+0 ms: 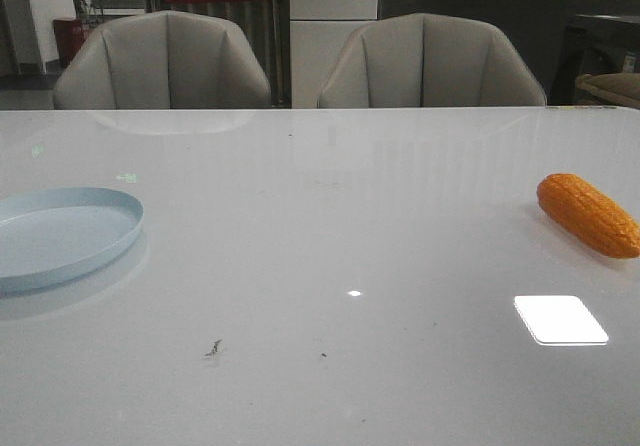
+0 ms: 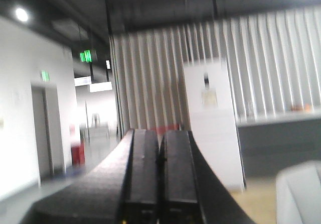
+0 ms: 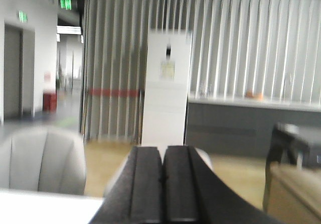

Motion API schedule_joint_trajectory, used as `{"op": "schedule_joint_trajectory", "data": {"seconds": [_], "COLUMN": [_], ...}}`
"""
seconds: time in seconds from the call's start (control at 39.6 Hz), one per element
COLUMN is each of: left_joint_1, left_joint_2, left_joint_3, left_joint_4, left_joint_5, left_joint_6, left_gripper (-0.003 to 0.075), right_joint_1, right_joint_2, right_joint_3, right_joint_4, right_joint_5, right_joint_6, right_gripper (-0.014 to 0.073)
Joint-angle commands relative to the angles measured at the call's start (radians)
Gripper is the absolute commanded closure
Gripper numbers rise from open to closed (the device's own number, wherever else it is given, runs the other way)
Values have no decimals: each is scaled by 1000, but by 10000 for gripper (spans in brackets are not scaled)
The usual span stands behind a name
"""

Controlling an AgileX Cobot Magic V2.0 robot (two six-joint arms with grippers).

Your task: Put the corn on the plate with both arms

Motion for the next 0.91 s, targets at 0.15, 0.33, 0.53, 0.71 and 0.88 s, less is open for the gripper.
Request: {"op": "schedule_joint_trajectory", "data": {"seconds": [0.15, 0.33, 0.53, 0.71, 0.88], "left_joint_1": [-1, -1, -1, -1, -1], "left_joint_2": [195, 261, 291, 321, 347], "left_joint_3": [-32, -32, -32, -32, -32], "left_joint_4": [-7, -62, -64, -62, -98], "left_joint_5": [76, 254, 445, 454, 487], "left_joint_6": [0, 0, 0, 0, 0], "left_gripper": [631, 630, 589, 330, 226], "right_joint_1": [1, 1, 1, 1, 1], "right_joint_2": [165, 232, 244, 244, 244], "right_joint_3": [-19, -19, -19, -19, -19], "right_joint_4": [-10, -9, -9, -10, -9], "right_joint_5": [152, 287, 352, 353, 356], "right_joint_6": [-4, -4, -4, -4, -4], "right_gripper": [527, 527, 479, 85, -31]}}
